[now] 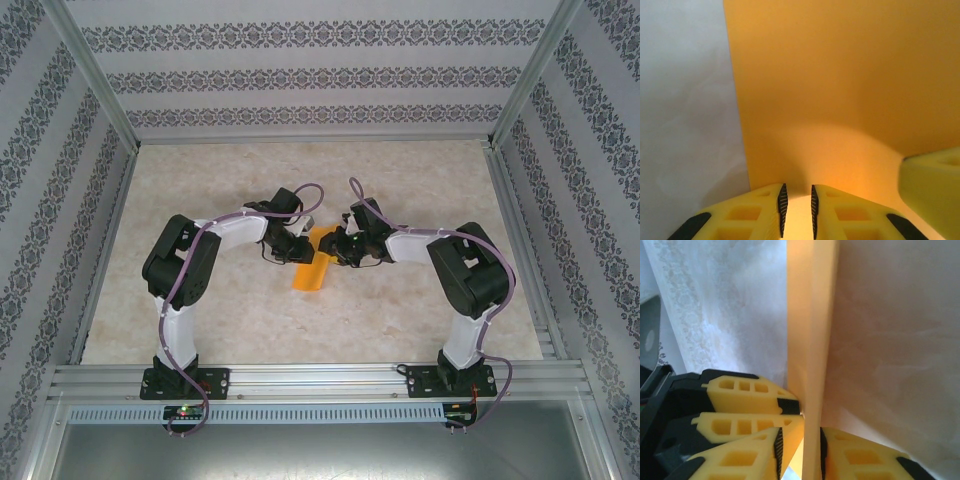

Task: Fold a paper plane with a square sheet of paper (pick it up from the middle)
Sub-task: Pick up the square sheet of paper from the center of the table.

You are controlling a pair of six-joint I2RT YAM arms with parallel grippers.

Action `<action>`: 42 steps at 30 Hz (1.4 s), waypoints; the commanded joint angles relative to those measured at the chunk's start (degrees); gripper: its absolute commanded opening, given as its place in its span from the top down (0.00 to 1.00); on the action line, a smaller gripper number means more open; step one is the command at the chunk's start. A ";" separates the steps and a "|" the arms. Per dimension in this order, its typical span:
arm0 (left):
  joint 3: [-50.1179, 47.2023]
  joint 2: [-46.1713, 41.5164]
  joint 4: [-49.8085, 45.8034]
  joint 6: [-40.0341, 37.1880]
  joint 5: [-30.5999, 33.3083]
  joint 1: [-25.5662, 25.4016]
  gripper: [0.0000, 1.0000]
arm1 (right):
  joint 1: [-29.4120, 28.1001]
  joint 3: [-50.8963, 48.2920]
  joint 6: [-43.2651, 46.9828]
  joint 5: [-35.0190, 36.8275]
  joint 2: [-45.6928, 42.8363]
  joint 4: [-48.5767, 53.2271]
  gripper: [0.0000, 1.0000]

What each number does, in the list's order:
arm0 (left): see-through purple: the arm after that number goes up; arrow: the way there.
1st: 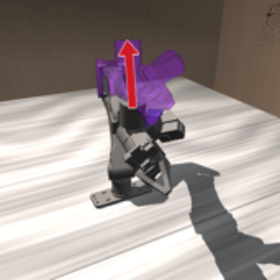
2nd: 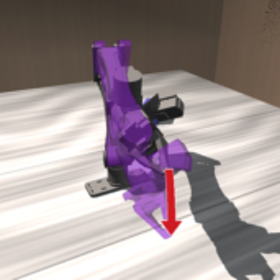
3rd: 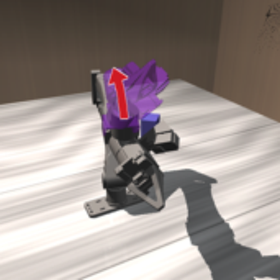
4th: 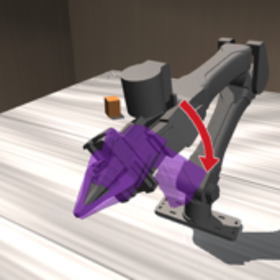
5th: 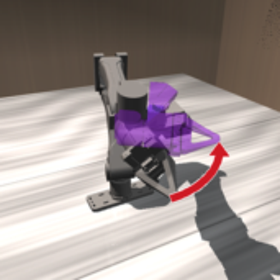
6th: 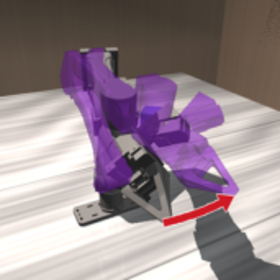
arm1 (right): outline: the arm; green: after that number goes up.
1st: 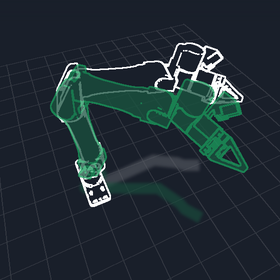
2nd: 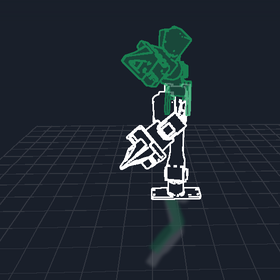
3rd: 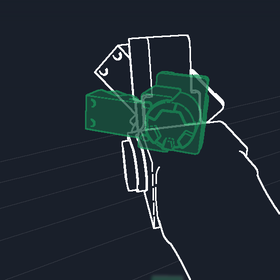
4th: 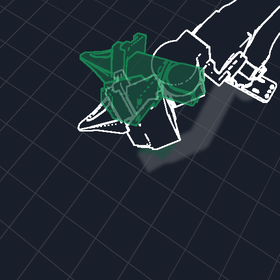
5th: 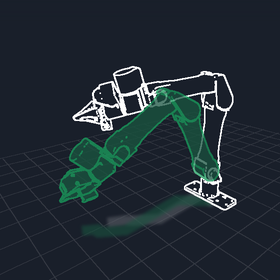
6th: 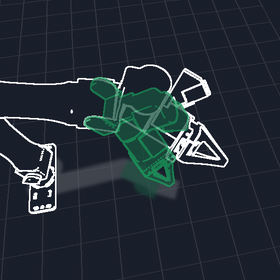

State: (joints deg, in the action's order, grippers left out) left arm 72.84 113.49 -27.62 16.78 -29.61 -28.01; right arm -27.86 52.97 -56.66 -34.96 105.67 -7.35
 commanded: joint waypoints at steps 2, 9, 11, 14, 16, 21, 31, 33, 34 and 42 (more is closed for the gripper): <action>-0.86 -1.68 -0.60 1.36 -2.59 0.48 0.74 | 0.85 -0.91 1.70 -0.60 0.17 0.17 0.78; 0.80 -5.41 -0.89 2.57 -4.64 1.28 0.67 | 1.49 -0.59 3.33 -1.55 -2.11 1.35 0.91; 0.75 -7.12 -1.57 2.60 -3.95 1.87 0.62 | 1.75 -0.63 3.49 -2.20 -2.86 1.58 0.93; -0.41 -10.22 -2.18 2.80 -2.36 3.14 0.51 | 2.40 -1.09 2.61 -4.04 -4.21 0.08 0.95; -2.00 -12.54 -1.40 3.68 -2.51 3.95 0.43 | 2.92 -1.54 0.84 -6.07 -4.87 -2.76 0.96; -7.73 -19.05 2.97 8.56 -4.77 5.18 0.31 | 3.68 -1.24 -3.52 -10.13 -6.06 -8.27 0.98; -19.01 -28.61 15.13 21.02 -11.21 6.58 0.27 | 5.27 -0.30 -10.02 -14.23 -8.17 -15.45 0.98; -19.87 -28.83 15.36 21.30 -11.38 6.65 0.27 | 5.33 -0.07 -10.31 -14.43 -8.67 -15.46 0.98; -20.25 -29.17 16.05 21.75 -11.77 6.65 0.28 | 5.42 0.03 -10.23 -14.46 -8.85 -15.26 0.98; -21.12 -30.13 15.52 21.66 -12.31 6.65 0.40 | 5.70 -0.08 -10.67 -14.43 -9.38 -15.51 0.98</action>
State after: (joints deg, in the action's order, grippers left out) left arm 52.18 84.82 -14.00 38.15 -40.45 -21.98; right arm -22.59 51.99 -66.57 -48.12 97.73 -21.12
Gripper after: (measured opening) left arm 0.614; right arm 0.049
